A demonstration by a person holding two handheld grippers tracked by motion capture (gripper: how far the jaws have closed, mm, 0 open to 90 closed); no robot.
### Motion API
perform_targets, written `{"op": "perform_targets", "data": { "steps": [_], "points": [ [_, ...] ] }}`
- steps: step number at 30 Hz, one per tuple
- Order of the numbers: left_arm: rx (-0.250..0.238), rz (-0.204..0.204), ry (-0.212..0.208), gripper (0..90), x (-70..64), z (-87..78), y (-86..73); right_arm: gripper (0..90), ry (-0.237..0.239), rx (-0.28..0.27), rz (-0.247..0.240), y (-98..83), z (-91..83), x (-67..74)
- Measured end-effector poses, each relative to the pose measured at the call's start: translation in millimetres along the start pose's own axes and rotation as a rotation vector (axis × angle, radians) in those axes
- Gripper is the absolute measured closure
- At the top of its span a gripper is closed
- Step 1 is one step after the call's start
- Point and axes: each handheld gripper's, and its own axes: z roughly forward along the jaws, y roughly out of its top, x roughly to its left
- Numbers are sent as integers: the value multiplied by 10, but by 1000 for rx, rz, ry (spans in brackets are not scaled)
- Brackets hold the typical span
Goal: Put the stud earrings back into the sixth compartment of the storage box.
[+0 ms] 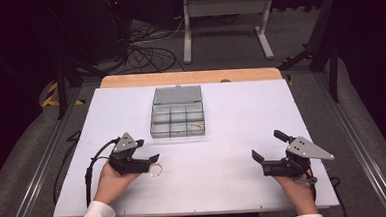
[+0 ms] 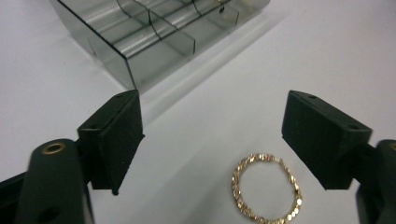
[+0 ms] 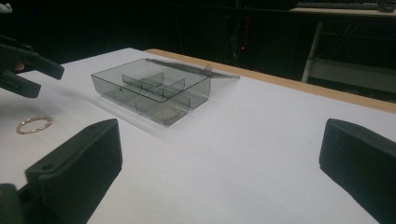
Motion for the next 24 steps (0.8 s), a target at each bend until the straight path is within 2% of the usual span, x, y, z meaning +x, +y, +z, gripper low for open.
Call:
{"op": "perform_targets", "data": {
  "steps": [1,4,9,15,16,20,24],
  "points": [
    [14,12,4,233,8,-3,-21,0,1,0,2,-2,3,0],
    [45,6,-30,299,6,13,-72,0,1,1,-1,-4,6,-2],
    [103,25,-57,401,0,57,-114,0,-2,2,0,-2,-4,-1],
    [155,57,-64,557,-30,130,-148,0,1,-2,-3,0,-7,6],
    [152,71,-52,572,-33,129,-148,0,0,0,-3,1,-8,7],
    [145,88,-40,628,-40,132,-160,0,1,-5,-2,6,-8,10],
    [141,106,-40,684,-83,128,-172,0,3,-4,-4,9,-5,16]
  ]
}}
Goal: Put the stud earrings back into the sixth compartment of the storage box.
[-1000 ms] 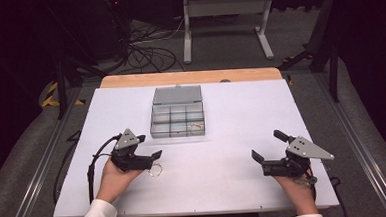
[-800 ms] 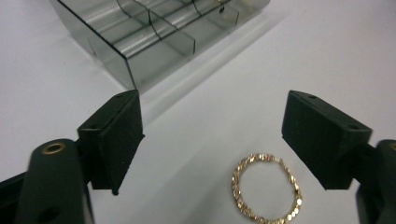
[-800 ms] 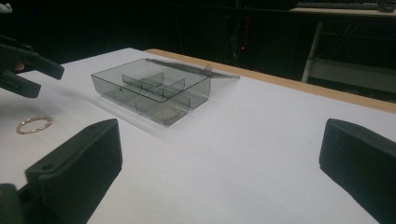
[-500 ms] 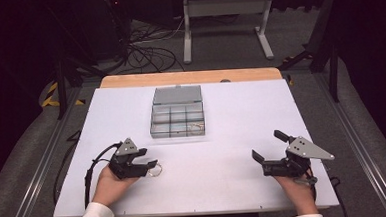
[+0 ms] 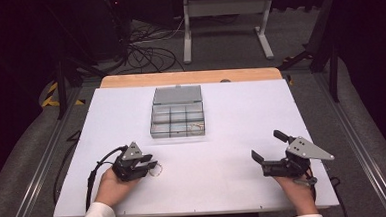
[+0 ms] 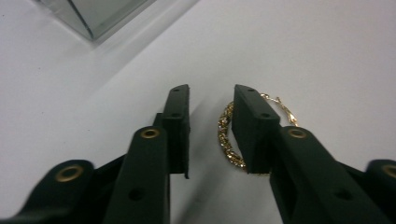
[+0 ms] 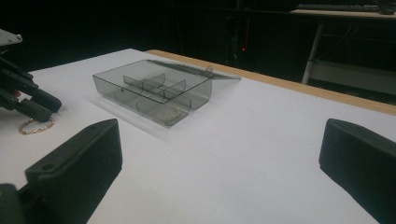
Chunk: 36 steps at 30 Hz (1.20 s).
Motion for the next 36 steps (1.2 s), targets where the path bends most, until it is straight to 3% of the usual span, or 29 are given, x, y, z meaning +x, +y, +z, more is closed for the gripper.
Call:
{"op": "perform_targets", "data": {
  "steps": [8,22,36],
  "points": [
    [-6,11,-15,853,-32,9,5,0,3,3,-1,1,7,11],
    [8,11,-19,862,-31,-7,38,1,-7,13,5,-2,-2,-14],
    [-88,-16,-13,862,-45,-69,201,1,-7,21,4,-6,15,-12]
  ]
}}
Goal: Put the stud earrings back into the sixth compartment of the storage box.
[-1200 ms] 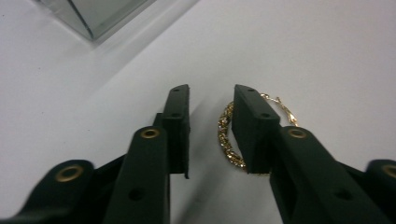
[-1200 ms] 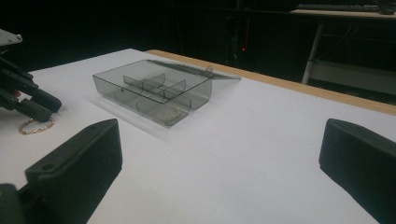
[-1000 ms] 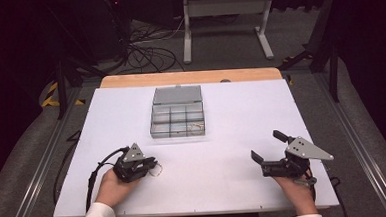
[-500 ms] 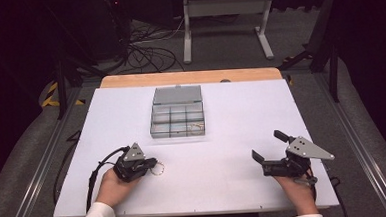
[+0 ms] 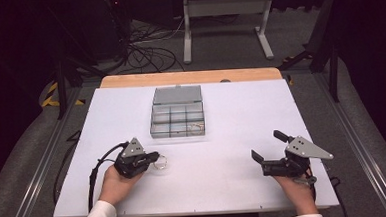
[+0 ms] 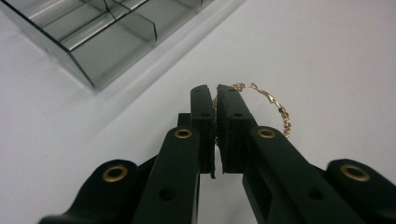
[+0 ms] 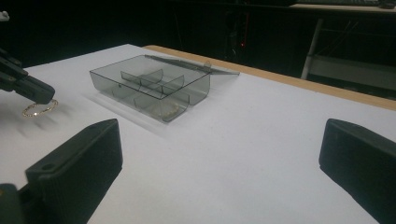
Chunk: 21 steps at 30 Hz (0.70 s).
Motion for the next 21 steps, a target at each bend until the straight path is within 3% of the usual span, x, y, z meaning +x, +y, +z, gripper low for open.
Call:
{"op": "perform_targets", "data": {
  "steps": [13,21],
  "points": [
    [-48,-6,-3,861,24,13,287,0,0,3,0,1,-1,-4],
    [-78,-3,18,862,52,61,451,0,-11,12,2,3,-3,-19]
  ]
}}
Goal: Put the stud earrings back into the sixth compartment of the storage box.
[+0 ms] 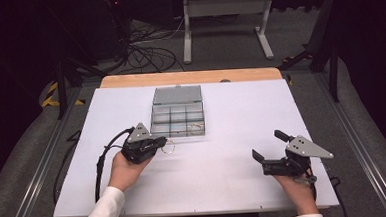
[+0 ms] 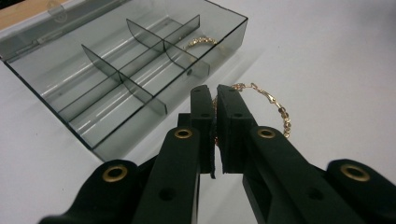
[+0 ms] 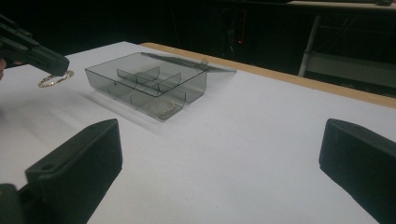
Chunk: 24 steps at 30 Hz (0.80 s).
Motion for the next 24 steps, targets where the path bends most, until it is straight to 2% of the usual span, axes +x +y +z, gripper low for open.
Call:
{"op": "perform_targets", "data": {
  "steps": [6,12,17,24],
  "points": [
    [-4,-4,-6,862,11,72,131,0,3,-9,6,-2,-2,-6],
    [-8,6,19,862,45,141,255,0,12,-10,25,-2,-9,-15],
    [-17,4,15,861,57,202,363,0,9,-8,26,-6,-12,-21],
    [-34,10,33,861,40,315,486,1,11,-8,28,-9,-13,-21]
  ]
}}
